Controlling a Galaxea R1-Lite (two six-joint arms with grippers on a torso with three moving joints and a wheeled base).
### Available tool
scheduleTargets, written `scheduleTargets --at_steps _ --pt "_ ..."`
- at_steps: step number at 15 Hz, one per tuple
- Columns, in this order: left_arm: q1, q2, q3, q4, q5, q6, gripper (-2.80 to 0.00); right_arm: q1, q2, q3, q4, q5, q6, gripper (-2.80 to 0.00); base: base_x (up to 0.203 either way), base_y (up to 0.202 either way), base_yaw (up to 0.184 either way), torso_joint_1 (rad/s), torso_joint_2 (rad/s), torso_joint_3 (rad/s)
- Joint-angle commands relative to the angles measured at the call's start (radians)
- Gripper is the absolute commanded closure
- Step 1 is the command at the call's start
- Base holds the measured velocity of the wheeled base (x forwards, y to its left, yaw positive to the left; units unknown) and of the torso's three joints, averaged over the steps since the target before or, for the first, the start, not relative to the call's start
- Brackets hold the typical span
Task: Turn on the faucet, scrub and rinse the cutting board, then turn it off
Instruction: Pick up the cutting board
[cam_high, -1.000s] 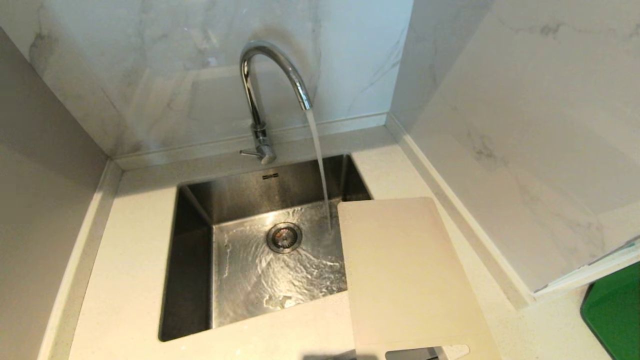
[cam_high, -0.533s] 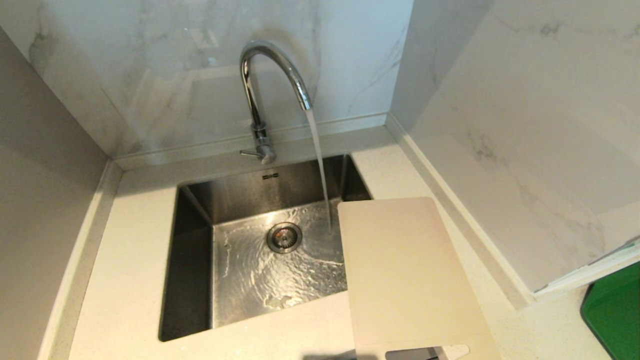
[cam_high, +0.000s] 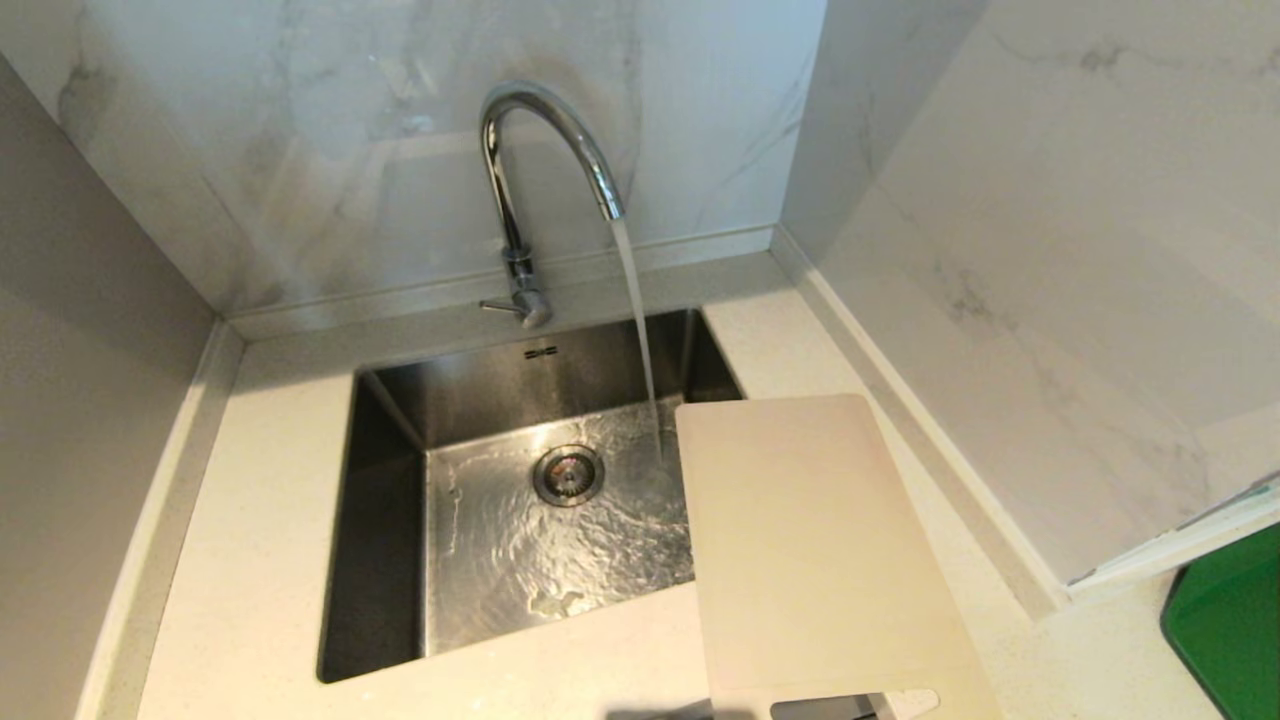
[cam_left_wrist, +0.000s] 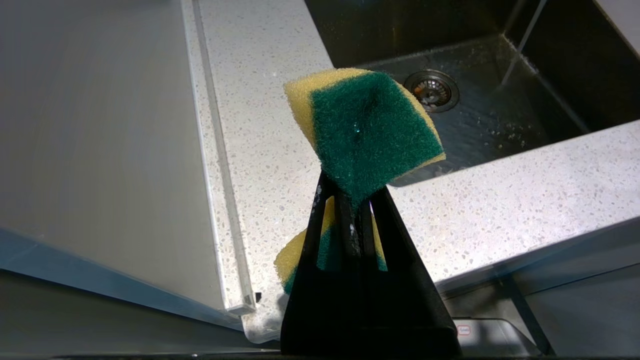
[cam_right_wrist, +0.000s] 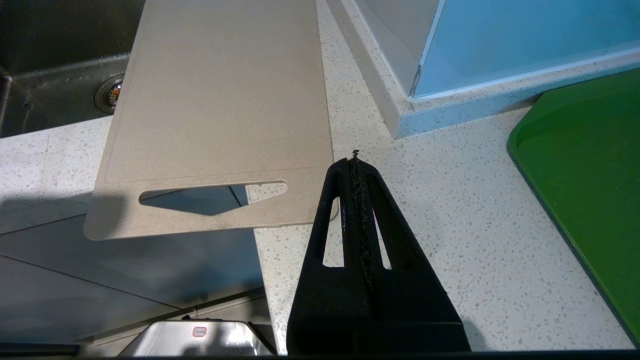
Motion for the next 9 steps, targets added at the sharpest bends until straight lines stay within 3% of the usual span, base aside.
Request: scheduleTargets --at_steps 1,9 --pt "0.0 0.0 0.0 0.0 0.0 0.0 0.0 0.0 0.0 0.001 0.0 0.0 0.0 0.0 0.0 0.0 0.0 0.0 0.0 0.0" --pt "0.0 0.0 0.0 0.0 -0.001 0.002 0.0 0.0 0.0 0.002 0.0 0.0 0.002 0.0 0.0 0.0 0.0 0.0 0.0 0.0"
